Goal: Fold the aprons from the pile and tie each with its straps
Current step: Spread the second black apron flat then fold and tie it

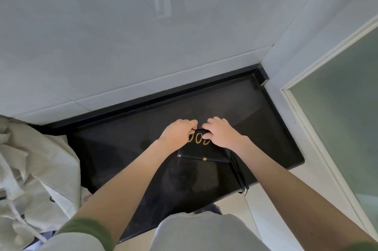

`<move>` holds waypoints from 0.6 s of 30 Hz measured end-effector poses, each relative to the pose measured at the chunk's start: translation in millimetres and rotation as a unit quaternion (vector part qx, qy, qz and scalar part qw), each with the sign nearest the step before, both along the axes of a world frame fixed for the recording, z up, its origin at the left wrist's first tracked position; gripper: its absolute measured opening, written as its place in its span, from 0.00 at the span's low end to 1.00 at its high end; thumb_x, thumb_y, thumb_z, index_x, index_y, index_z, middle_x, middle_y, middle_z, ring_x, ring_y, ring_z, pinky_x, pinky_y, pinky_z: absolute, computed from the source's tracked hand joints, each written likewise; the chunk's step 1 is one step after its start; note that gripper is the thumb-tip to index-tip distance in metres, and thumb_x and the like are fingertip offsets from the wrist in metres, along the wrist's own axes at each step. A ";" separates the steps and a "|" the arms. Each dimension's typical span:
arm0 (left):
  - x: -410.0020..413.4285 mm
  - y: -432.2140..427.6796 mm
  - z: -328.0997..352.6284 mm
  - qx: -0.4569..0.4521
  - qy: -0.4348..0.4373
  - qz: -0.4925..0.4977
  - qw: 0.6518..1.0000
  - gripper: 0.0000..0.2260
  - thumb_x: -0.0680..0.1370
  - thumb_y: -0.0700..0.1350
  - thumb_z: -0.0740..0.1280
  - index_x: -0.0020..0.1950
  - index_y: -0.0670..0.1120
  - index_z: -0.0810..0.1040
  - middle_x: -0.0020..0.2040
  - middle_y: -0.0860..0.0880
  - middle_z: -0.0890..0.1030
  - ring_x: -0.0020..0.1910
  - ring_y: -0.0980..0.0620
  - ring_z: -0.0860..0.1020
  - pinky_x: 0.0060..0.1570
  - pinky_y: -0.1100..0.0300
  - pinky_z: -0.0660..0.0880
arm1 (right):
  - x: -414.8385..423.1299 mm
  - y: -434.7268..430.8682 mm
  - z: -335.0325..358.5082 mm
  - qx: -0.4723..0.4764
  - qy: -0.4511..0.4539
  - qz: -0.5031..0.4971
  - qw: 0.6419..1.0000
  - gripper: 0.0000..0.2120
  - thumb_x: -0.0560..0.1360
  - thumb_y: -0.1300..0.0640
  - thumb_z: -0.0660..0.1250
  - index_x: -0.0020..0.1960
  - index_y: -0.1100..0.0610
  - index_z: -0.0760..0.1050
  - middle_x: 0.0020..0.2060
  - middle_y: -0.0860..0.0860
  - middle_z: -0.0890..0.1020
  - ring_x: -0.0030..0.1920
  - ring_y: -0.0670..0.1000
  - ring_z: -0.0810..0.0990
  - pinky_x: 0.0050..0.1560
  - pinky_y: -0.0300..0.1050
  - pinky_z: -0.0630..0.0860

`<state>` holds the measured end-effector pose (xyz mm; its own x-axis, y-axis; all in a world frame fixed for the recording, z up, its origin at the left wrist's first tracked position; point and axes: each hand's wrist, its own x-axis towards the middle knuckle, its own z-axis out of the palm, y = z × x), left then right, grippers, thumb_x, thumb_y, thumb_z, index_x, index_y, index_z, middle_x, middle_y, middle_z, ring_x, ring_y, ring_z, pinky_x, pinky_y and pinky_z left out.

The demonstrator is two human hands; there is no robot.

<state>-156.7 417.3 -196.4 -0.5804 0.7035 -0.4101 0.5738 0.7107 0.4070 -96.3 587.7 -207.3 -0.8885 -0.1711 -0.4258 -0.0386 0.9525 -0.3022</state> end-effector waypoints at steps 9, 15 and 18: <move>13.2 -11.1 -11.5 -0.006 -0.011 0.130 0.991 0.08 0.81 0.40 0.61 0.61 0.44 0.72 0.55 0.46 0.76 0.53 0.50 0.74 0.50 0.58 0.74 | 49.9 -26.1 -27.4 0.025 0.199 0.011 0.980 0.26 0.73 0.65 0.68 0.71 0.61 0.70 0.58 0.54 0.79 0.54 0.54 0.79 0.55 0.48 0.76; 13.7 -7.5 22.5 0.087 0.034 0.057 0.994 0.08 0.81 0.37 0.59 0.56 0.42 0.76 0.53 0.46 0.77 0.50 0.52 0.70 0.50 0.62 0.69 | 16.7 -28.4 33.1 -0.137 -0.040 -0.084 0.986 0.11 0.81 0.51 0.61 0.57 0.57 0.73 0.49 0.53 0.80 0.46 0.49 0.78 0.42 0.37 0.69; 13.0 -9.3 55.9 0.209 0.004 0.148 0.967 0.06 0.80 0.38 0.63 0.53 0.43 0.79 0.51 0.48 0.79 0.53 0.51 0.75 0.53 0.62 0.70 | 8.0 -31.6 61.3 -0.209 -0.075 -0.142 0.965 0.10 0.79 0.54 0.62 0.54 0.59 0.74 0.45 0.54 0.80 0.44 0.52 0.79 0.44 0.44 0.72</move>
